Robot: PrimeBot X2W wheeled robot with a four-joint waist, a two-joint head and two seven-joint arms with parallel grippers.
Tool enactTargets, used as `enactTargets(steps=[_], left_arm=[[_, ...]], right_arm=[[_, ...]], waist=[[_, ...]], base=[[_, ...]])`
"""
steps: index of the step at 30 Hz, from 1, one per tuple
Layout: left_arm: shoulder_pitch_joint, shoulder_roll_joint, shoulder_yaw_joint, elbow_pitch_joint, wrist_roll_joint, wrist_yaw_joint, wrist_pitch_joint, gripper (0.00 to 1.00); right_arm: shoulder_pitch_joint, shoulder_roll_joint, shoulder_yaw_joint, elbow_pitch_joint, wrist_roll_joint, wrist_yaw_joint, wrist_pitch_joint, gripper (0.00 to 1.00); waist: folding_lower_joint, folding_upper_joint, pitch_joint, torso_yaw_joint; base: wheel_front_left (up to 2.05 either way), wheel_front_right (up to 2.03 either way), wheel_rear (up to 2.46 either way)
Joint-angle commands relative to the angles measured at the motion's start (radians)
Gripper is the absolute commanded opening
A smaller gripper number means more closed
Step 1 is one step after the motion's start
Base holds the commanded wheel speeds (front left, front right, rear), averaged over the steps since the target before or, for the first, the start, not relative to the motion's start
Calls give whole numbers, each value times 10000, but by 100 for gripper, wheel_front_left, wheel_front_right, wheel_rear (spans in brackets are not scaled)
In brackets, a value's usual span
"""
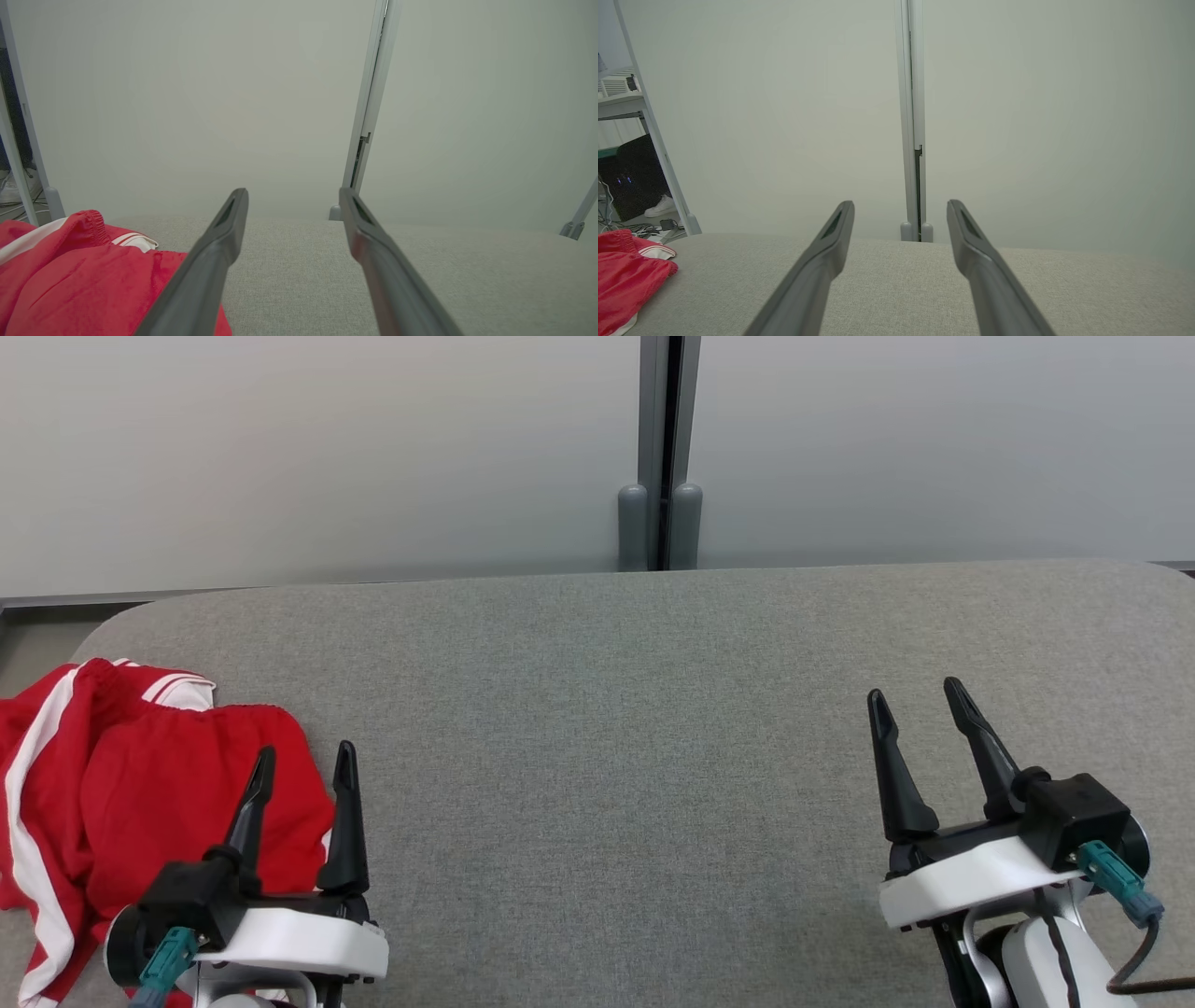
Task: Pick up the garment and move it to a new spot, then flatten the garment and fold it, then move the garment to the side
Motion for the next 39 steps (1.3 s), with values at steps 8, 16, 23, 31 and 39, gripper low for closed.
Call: enactTargets(steps=[8, 16, 23, 31, 39], left_arm=[[49, 62, 75, -8, 101, 23, -195, 100], [8, 65, 63, 47, 348, -2, -274, 100], [-6, 63, 56, 90, 275, -2, -274, 100], [12, 63, 4, 94, 264, 43, -274, 100], [28, 65, -37, 134, 211, 58, -274, 100]], right_arm=[[-165, -14, 50, -14, -666, 35, -230, 100], [-208, -3, 121, 100, -915, 36, -300, 100], [-220, 19, 93, 195, -849, 36, -300, 100], [-238, 29, 104, 260, -823, 36, -300, 100], [-257, 6, 135, 383, -783, 36, -300, 100]], waist=[[0, -1, -2, 10], [0, -1, 4, 22], [0, -1, -9, 0], [0, -1, -27, -19], [0, -1, -54, -17]], base=[[0, 0, 0], [0, 0, 0], [0, 0, 0], [0, 0, 0], [0, 0, 0]])
